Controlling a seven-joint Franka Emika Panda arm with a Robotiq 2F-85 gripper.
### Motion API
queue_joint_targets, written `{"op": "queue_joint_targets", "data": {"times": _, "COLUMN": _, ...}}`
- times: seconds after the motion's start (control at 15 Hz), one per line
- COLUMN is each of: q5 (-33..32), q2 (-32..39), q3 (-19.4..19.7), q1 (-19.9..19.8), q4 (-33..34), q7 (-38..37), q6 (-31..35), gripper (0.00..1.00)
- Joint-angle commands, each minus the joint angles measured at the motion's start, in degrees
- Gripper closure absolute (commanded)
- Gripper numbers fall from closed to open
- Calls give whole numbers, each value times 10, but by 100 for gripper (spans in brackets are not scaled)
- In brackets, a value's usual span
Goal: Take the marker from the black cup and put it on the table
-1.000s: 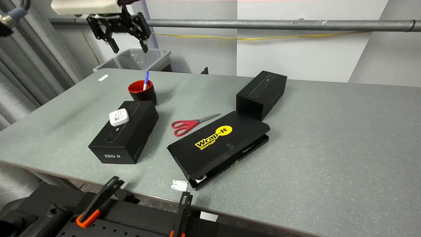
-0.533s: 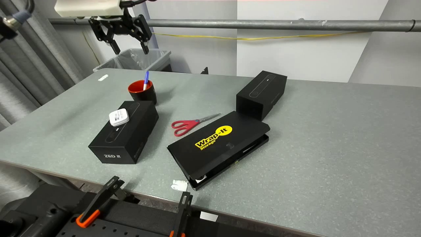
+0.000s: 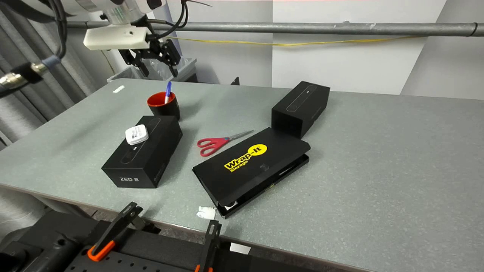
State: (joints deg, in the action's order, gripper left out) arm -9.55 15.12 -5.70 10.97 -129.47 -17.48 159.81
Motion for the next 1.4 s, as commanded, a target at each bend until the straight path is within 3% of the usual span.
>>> {"op": "queue_joint_targets", "data": {"times": 0.0, "q5": -22, "q2": 46, "q3": 37, "q1": 38, "q4": 35, "q7": -42, "q6": 39, "gripper": 0}}
{"op": "queue_joint_targets", "data": {"times": 0.27, "q5": -18, "q2": 82, "q3": 66, "q1": 68, "q4": 65, "q7": -51, "q6": 45, "gripper": 0}}
{"op": "queue_joint_targets", "data": {"times": 0.73, "q5": -7, "q2": 119, "q3": 85, "q1": 95, "q4": 106, "q7": -46, "q6": 29, "gripper": 0}}
{"op": "queue_joint_targets", "data": {"times": 0.8, "q5": -4, "q2": 121, "q3": 86, "q1": 97, "q4": 107, "q7": -47, "q6": 31, "gripper": 25}}
{"op": "queue_joint_targets", "data": {"times": 0.87, "q5": -4, "q2": 121, "q3": 87, "q1": 99, "q4": 107, "q7": -47, "q6": 31, "gripper": 26}}
{"op": "queue_joint_targets", "data": {"times": 1.33, "q5": 11, "q2": 117, "q3": 80, "q1": 91, "q4": 103, "q7": -43, "q6": 30, "gripper": 81}}
